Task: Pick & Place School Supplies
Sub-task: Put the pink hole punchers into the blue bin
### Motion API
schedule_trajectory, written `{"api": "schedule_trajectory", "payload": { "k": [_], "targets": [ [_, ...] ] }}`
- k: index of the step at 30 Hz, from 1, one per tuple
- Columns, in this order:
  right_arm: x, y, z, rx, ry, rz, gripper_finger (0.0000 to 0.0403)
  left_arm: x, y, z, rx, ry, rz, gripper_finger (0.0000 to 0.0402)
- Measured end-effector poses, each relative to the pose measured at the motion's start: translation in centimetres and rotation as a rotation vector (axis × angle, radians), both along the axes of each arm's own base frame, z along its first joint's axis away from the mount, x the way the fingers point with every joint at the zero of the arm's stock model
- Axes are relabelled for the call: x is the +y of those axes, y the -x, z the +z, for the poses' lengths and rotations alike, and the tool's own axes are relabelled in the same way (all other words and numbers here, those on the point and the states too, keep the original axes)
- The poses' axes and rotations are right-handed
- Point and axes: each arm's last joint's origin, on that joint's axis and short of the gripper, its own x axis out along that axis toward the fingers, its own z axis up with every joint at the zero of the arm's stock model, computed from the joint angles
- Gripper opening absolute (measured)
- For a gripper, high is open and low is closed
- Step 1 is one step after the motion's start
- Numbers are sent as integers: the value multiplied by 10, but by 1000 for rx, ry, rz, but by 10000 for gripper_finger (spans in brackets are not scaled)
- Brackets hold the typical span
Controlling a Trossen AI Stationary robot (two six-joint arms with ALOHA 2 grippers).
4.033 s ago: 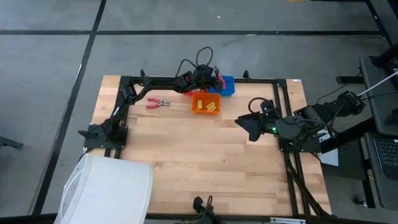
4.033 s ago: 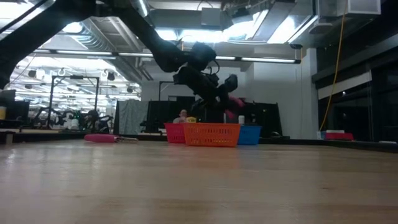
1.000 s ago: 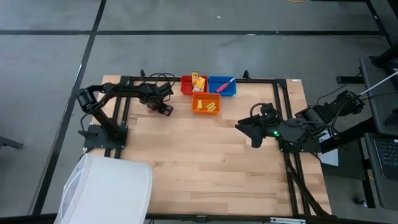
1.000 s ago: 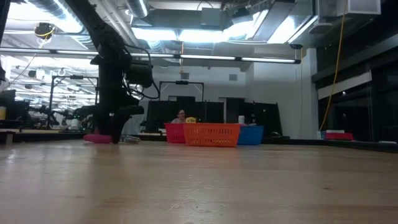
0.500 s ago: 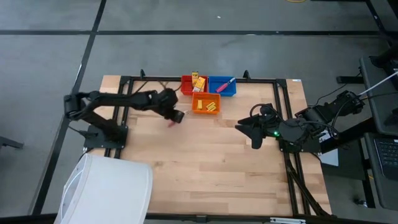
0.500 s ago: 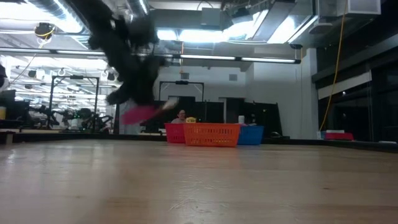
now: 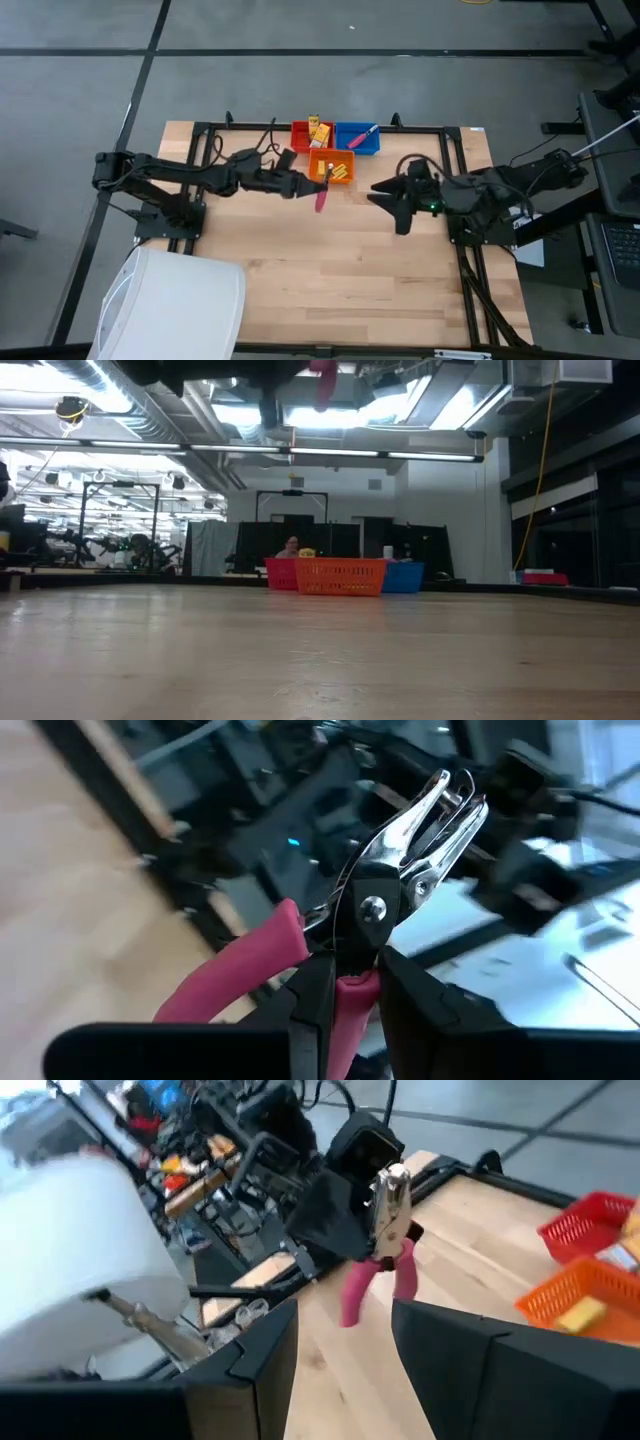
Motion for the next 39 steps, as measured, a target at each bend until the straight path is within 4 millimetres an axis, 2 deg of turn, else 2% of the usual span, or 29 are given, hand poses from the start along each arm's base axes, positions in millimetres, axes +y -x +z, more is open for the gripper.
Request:
{"api": "schedule_trajectory", "payload": {
  "k": [7, 13, 22, 28, 35, 39],
  "targets": [
    [-6, -31, -10, 15, 86, 30, 167, -16, -5, 20, -59, -10, -49, 52],
    [-7, -45, -11, -25, 129, 45, 175, -24, -7, 29, -83, -14, -69, 51],
    [-21, -62, -10, -91, 105, 68, 208, -32, -8, 29, -76, -9, -74, 51],
    [-26, -79, -16, -123, 84, 108, 212, -32, -8, 28, -72, -8, -74, 51],
    [-31, -89, -19, -144, 73, 108, 193, -32, -8, 28, -69, -10, -75, 51],
    [-33, -89, -19, -144, 73, 101, 149, -32, -8, 28, -68, -13, -75, 51]
  ]
}}
